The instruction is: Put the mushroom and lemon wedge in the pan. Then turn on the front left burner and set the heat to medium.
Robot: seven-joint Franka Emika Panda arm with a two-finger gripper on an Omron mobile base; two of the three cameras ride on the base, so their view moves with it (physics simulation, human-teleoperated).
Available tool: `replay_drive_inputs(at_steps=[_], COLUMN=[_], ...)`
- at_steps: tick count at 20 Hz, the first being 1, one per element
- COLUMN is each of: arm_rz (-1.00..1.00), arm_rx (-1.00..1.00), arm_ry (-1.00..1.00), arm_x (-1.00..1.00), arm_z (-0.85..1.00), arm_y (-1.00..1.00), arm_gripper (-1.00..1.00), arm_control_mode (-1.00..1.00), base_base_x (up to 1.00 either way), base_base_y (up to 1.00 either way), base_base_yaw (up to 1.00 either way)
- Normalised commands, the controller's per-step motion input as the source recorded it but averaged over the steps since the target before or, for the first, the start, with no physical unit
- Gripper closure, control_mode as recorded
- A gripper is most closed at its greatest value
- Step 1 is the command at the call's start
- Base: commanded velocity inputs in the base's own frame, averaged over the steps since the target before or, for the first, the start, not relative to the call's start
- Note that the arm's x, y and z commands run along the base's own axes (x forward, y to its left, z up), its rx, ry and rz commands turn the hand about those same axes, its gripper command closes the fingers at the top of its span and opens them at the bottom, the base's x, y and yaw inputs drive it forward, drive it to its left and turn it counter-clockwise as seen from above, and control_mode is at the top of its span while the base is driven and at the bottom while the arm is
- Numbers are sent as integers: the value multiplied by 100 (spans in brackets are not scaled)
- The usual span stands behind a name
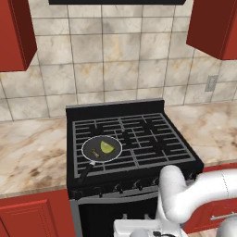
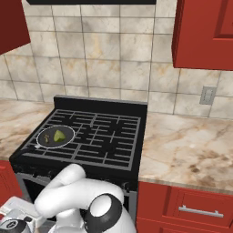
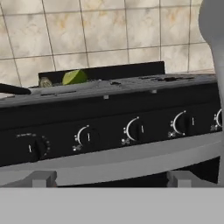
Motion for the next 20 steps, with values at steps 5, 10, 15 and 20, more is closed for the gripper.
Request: replay_drive_inputs(at_steps=[5,10,15,20], arm_rz=[8,0,0,0], arm_rx=[-23,-10,0,-1], arm_ry=[-4,7,3,-1], arm_x=[0,8,-7,-14], arm_z=[16,5,50,44], arm_y=[0,1,5,9], arm_gripper=[-100,-100,-100,-100], arm_control_mode=[-100,-100,-100,-100], base_base_x=[0,0,0,0], base_base_y=[0,0,0,0], base_base_yaw=[0,0,0,0])
